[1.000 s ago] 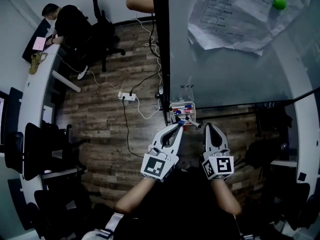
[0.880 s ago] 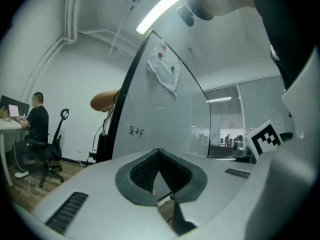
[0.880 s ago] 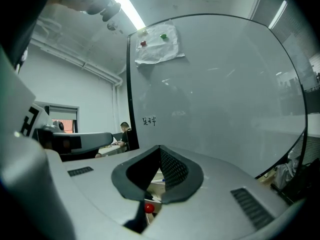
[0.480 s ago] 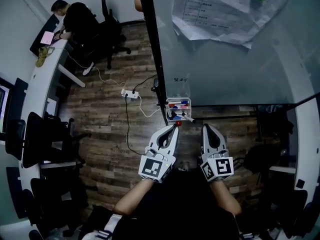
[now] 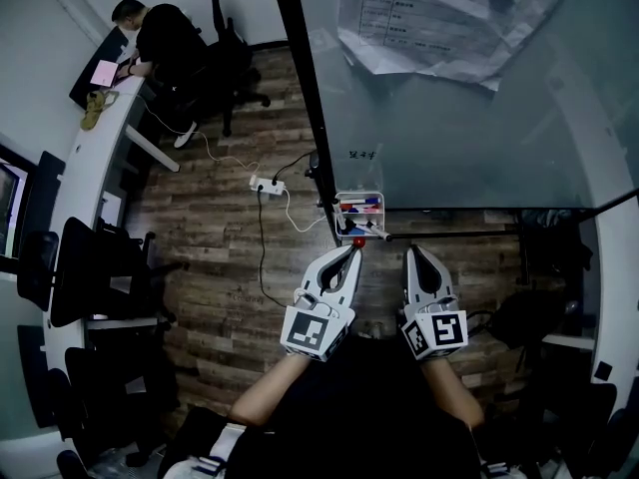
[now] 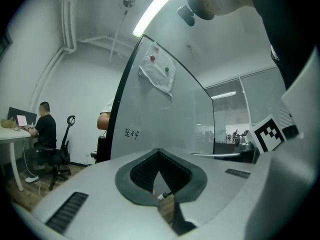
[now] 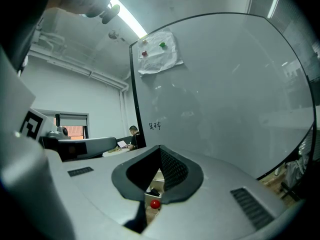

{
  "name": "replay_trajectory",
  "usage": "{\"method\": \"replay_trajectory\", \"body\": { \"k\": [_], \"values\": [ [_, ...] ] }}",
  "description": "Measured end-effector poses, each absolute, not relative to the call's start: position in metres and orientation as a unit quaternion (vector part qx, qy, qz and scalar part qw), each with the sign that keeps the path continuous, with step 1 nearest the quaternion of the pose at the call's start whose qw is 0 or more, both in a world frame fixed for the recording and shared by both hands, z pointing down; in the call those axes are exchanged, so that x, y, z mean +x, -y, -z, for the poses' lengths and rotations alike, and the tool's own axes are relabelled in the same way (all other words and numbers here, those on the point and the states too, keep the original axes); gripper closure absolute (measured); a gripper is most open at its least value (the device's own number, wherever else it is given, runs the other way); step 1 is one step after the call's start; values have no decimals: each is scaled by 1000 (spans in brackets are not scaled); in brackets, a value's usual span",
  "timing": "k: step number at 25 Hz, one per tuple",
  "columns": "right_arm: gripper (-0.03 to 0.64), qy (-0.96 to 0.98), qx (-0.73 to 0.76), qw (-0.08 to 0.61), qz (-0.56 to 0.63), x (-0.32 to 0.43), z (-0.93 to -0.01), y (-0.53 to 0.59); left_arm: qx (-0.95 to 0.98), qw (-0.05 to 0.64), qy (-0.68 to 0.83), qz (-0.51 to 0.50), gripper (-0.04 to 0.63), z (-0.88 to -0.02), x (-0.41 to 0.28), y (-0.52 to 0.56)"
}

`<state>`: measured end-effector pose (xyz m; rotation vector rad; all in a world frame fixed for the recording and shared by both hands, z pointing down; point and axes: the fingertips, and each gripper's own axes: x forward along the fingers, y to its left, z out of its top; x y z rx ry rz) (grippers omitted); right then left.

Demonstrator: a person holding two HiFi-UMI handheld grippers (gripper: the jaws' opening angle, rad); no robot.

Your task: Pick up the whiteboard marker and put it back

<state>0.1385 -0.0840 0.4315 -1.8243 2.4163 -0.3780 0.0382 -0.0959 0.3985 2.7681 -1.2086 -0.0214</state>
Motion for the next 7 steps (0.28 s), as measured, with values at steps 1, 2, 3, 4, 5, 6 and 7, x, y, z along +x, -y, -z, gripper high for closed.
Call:
{"method": "replay_trajectory", "body": {
  "k": [1,2,3,4,5,6,7],
  "values": [
    [604,-791,-597,45,123,139,-432,84,914,61,400,9,588,-397,39,96],
    [603,-792,-597,45,122,139,-431,85,914,60,401,9,588,-397,39,96],
    [604,-792,-597,45,121,139,-431,85,914,60,401,10,588,-396,39,97],
    [604,-792,-597,45,120,139,-431,86,914,60,401,11,588,-395,40,96],
    [604,-792,-597,45,119,139,-430,86,914,60,400,11,588,-396,40,96],
    [603,-793,-596,45,118,140,-429,86,915,60,399,11,588,-396,41,95],
    [604,-793,-596,45,117,140,-428,86,915,60,398,10,588,-397,41,94]
  ]
}}
